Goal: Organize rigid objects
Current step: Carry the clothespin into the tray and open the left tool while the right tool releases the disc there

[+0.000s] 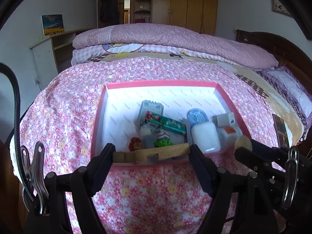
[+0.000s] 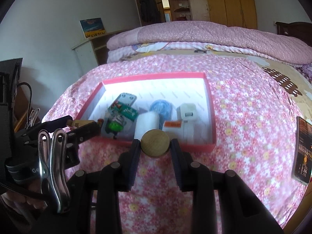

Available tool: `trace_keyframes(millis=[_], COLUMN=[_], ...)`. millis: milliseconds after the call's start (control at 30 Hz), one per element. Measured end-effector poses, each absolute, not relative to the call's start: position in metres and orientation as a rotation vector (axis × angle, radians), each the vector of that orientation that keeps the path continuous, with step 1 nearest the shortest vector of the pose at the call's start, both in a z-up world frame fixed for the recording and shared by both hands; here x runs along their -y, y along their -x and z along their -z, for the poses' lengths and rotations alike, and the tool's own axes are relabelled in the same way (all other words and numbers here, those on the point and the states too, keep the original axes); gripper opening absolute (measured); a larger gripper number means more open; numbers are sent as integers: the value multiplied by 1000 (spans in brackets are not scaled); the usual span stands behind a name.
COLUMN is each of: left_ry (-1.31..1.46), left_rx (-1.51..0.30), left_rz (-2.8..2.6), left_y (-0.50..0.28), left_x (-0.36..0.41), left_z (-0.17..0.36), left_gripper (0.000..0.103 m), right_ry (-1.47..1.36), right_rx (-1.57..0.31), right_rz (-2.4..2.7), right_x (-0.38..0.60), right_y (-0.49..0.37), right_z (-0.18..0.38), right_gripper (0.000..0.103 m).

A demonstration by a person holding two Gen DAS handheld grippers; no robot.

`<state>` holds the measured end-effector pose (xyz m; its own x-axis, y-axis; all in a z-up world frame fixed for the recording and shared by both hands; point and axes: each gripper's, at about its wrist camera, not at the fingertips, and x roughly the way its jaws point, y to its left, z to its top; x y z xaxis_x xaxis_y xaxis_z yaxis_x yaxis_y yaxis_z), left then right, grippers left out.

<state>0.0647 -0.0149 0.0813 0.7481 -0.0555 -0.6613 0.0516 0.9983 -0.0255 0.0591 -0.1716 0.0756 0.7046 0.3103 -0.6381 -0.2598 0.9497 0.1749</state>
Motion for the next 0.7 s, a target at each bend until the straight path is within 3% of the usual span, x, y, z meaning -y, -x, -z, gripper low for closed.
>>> trace_keyframes(millis=[700], left_ry=[12], left_rx=[-735], left_rz=[50], left_y=[-115], left_x=[9], left_z=[-82], left_gripper=[81], right_ry=[-69], right_rx=[-690], right_rz=[-316], right_x=[157], right_y=[-109], right_z=[-91], right_gripper=[33])
